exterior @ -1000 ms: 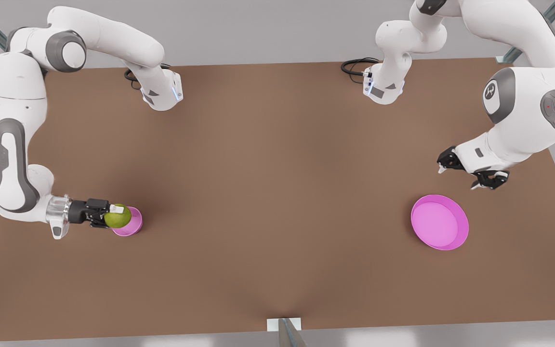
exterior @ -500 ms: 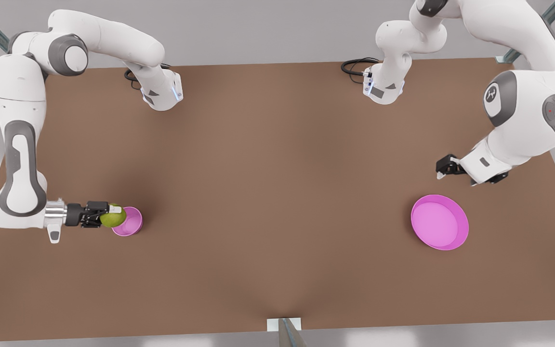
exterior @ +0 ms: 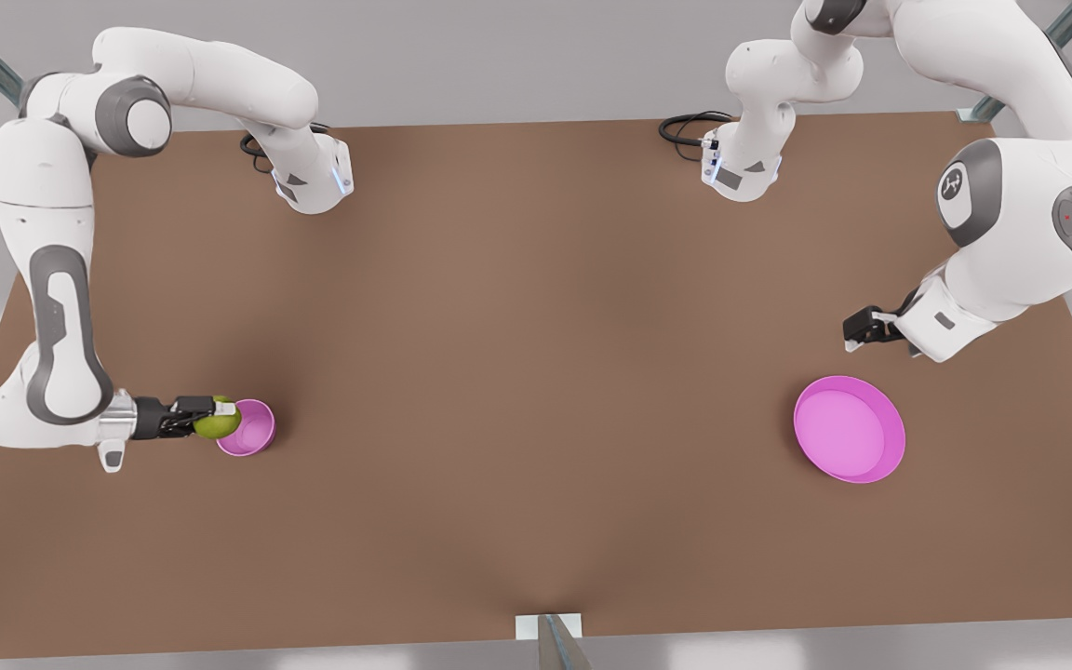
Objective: Use the left arm to pick up the apple from the plate, transfer it to the gripper of the right arm, and then use the right arm to place it into the bowl
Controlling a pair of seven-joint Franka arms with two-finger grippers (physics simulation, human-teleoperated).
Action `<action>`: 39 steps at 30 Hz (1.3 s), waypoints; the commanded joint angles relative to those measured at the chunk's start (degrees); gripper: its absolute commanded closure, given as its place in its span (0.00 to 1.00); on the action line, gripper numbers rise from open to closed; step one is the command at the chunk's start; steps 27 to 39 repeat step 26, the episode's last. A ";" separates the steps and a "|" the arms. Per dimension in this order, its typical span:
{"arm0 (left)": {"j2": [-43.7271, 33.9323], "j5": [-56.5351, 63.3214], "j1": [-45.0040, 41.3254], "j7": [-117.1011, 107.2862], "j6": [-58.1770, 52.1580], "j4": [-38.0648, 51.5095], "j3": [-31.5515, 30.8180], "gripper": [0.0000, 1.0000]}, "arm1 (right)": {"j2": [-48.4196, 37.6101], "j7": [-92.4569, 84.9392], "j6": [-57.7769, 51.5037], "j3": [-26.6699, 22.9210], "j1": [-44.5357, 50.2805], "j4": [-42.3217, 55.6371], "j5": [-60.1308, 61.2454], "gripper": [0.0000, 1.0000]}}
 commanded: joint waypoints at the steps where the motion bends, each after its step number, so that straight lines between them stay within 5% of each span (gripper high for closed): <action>1: -0.05 -0.01 -0.01 -5.63 0.06 0.03 0.00 0.00 | 0.11 6.33 0.76 0.04 0.00 0.09 -1.16 0.08; 2: -0.05 -0.01 0.08 -5.63 0.06 0.03 0.00 0.00 | 0.11 7.38 0.76 0.04 0.09 0.18 -1.24 0.00; 11: -0.05 -0.01 -0.01 -5.81 -0.03 0.03 0.00 0.00 | -0.93 5.80 -2.31 0.83 -0.79 6.24 -1.24 0.00; 16: -0.05 0.08 -0.45 -5.81 0.24 0.12 0.00 0.00 | -15.53 21.87 -7.94 18.57 1.67 16.69 -36.38 0.00; 20: -0.05 0.17 -0.71 -5.46 0.24 0.12 -0.17 0.00 | -17.11 46.75 -14.27 19.90 9.41 23.30 -42.29 0.00; 21: -0.05 0.26 -1.06 -5.46 0.32 0.12 -0.17 0.00 | -21.50 46.58 -13.83 10.36 16.94 22.33 -41.24 0.00; 22: -0.05 0.26 -1.06 -5.46 0.50 0.12 -0.17 0.00 | -25.98 46.23 -13.04 -9.07 30.22 18.48 -32.99 0.00; 23: -0.05 0.26 -1.15 -5.46 0.50 0.12 -0.17 0.00 | -31.95 44.65 -8.21 -12.53 31.20 8.46 -28.23 0.00; 39: -0.05 0.26 -1.33 -5.46 0.50 0.12 -0.17 0.00 | -32.41 43.51 -9.34 -15.43 30.94 9.76 -31.21 0.00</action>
